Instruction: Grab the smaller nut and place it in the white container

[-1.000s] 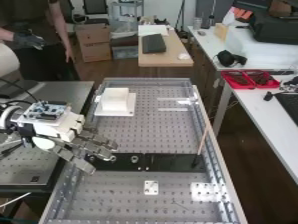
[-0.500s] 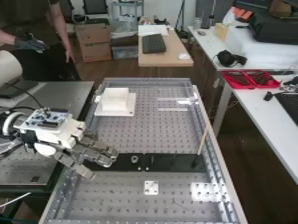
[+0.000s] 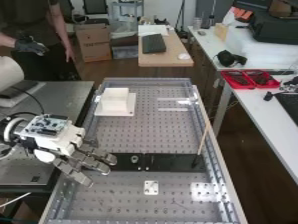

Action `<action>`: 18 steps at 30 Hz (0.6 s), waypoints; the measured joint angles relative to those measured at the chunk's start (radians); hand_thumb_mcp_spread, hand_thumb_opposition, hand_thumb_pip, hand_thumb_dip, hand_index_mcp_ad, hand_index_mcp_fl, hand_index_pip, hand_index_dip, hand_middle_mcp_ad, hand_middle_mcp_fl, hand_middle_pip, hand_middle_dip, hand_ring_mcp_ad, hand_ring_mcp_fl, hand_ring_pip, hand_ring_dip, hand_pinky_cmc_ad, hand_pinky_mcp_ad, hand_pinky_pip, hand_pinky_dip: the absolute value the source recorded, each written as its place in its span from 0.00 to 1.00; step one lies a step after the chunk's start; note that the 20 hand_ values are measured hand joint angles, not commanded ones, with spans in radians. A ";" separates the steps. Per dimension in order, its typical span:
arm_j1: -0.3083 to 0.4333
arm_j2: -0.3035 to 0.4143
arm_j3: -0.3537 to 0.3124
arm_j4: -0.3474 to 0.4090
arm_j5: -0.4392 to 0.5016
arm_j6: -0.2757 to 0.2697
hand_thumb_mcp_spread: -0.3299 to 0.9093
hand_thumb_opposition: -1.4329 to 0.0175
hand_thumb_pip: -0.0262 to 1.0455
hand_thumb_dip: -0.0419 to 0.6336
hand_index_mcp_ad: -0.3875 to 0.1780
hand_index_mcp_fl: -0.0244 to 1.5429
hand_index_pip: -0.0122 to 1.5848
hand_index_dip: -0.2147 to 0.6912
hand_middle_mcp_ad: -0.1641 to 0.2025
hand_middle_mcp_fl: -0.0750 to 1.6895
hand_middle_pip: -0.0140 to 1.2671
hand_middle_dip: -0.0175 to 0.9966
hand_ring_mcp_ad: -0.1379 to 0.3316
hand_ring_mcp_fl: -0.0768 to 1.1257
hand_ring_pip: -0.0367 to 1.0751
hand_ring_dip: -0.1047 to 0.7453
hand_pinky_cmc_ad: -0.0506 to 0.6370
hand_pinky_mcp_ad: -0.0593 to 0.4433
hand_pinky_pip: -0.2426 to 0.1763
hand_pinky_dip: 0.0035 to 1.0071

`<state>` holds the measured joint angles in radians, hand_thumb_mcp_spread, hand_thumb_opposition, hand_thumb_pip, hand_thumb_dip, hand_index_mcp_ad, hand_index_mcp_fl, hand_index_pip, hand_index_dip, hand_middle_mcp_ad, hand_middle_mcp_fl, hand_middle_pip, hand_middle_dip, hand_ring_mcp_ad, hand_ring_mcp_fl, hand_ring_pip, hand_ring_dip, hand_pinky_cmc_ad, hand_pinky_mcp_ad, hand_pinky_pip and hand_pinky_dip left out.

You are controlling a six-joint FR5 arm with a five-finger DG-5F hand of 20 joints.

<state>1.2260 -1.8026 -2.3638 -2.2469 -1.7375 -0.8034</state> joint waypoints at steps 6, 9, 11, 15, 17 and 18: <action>-0.015 -0.016 0.000 0.031 -0.012 -0.016 0.61 0.42 0.73 0.39 0.45 0.03 0.98 0.45 0.65 0.07 0.12 0.24 0.61 0.06 0.11 0.21 0.61 0.70 0.45 0.17; -0.020 -0.024 0.001 0.033 -0.022 -0.022 0.61 0.42 0.73 0.39 0.45 0.03 0.98 0.45 0.65 0.07 0.12 0.24 0.61 0.06 0.11 0.22 0.61 0.70 0.45 0.17; -0.021 -0.028 0.001 0.036 -0.025 -0.025 0.61 0.42 0.73 0.39 0.45 0.03 0.98 0.45 0.64 0.07 0.12 0.24 0.61 0.06 0.11 0.21 0.61 0.70 0.45 0.17; -0.022 -0.040 -0.002 0.054 -0.033 -0.035 0.61 0.42 0.73 0.39 0.44 0.03 0.98 0.45 0.64 0.07 0.12 0.24 0.61 0.06 0.11 0.22 0.61 0.70 0.45 0.17; -0.022 -0.044 -0.003 0.061 -0.035 -0.039 0.61 0.42 0.73 0.39 0.44 0.03 0.98 0.45 0.64 0.07 0.12 0.24 0.61 0.06 0.11 0.22 0.61 0.70 0.45 0.17; -0.021 -0.046 -0.004 0.064 -0.036 -0.041 0.61 0.42 0.73 0.39 0.45 0.03 0.98 0.45 0.64 0.07 0.12 0.24 0.61 0.06 0.11 0.22 0.61 0.70 0.45 0.17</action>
<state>1.2047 -1.8491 -2.3677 -2.1829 -1.7732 -0.8442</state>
